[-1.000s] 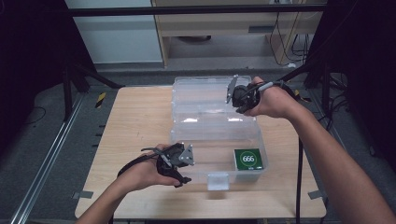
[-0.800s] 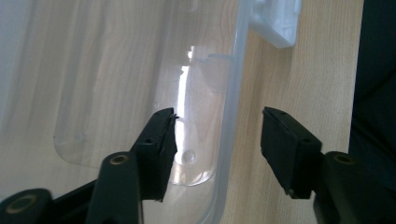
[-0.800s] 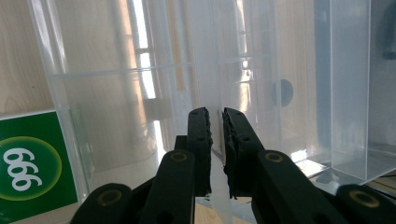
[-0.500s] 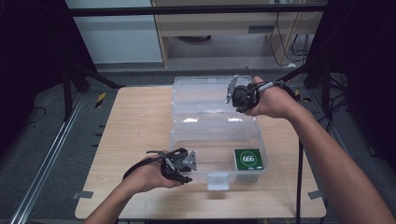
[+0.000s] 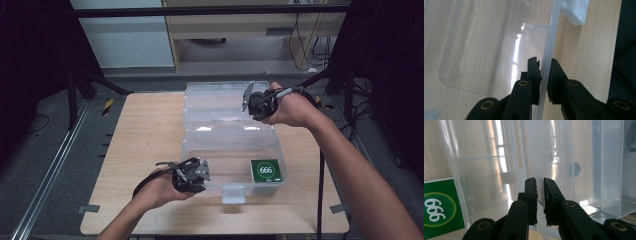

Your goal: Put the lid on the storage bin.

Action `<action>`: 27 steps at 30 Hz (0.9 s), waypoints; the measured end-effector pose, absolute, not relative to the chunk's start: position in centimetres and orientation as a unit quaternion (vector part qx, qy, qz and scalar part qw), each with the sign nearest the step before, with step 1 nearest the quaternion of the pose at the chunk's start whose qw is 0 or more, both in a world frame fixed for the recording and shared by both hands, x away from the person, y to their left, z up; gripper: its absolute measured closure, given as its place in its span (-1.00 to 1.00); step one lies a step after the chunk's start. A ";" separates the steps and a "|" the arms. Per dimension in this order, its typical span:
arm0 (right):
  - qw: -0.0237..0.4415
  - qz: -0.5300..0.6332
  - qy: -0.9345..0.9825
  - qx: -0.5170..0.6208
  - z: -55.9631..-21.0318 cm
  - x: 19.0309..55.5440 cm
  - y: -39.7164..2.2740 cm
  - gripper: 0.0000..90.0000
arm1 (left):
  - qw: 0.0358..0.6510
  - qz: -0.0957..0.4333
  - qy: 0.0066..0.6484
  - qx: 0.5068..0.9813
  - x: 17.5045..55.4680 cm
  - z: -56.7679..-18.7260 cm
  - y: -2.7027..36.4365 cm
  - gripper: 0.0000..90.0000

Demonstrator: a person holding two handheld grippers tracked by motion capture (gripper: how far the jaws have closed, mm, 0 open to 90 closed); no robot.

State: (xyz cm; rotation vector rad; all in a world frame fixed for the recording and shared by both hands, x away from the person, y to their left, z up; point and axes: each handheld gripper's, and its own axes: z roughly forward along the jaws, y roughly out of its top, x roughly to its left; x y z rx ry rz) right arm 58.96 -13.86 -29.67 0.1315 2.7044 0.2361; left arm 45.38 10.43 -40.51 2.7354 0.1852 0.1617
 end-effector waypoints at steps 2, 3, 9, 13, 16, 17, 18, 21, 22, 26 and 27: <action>0.210 0.083 0.973 0.048 -29.7 59.0 -13.8 0.82 | 0.197 0.060 0.067 0.976 45.4 -40.5 10.4 0.82; 0.211 0.080 0.973 0.047 -29.6 59.0 -13.7 0.82 | 0.197 0.061 0.068 0.976 45.5 -40.5 10.4 0.82; 0.215 0.076 0.972 0.051 -29.7 59.5 -13.5 0.81 | 0.199 0.067 0.078 0.975 46.0 -40.6 10.4 0.81; 0.216 0.078 0.972 0.055 -29.8 59.8 -13.5 0.81 | 0.199 0.066 0.079 0.974 46.2 -40.6 10.3 0.81; 0.218 0.077 0.972 0.049 -29.8 59.7 -13.5 0.84 | 0.196 0.065 0.084 0.975 46.3 -40.5 10.2 0.80; 0.217 0.078 0.972 0.049 -29.8 59.7 -13.4 0.85 | 0.195 0.066 0.086 0.975 46.2 -40.5 10.2 0.80; 0.216 0.079 0.972 0.049 -29.8 59.7 -13.4 0.87 | 0.194 0.069 0.086 0.975 46.2 -40.5 10.2 0.80; 0.207 0.076 0.974 0.049 -29.5 59.4 -13.3 0.91 | 0.194 0.072 0.093 0.974 46.2 -40.6 10.2 0.79; 0.207 0.076 0.974 0.049 -29.5 59.4 -13.3 0.91 | 0.195 0.075 0.094 0.974 46.2 -40.6 10.2 0.79; 0.204 0.072 0.975 0.049 -29.2 59.1 -13.0 0.93 | 0.196 0.079 0.107 0.972 46.2 -40.6 10.2 0.78; 0.203 0.072 0.975 0.047 -29.1 58.9 -13.0 0.94 | 0.197 0.079 0.109 0.971 46.1 -40.7 10.2 0.77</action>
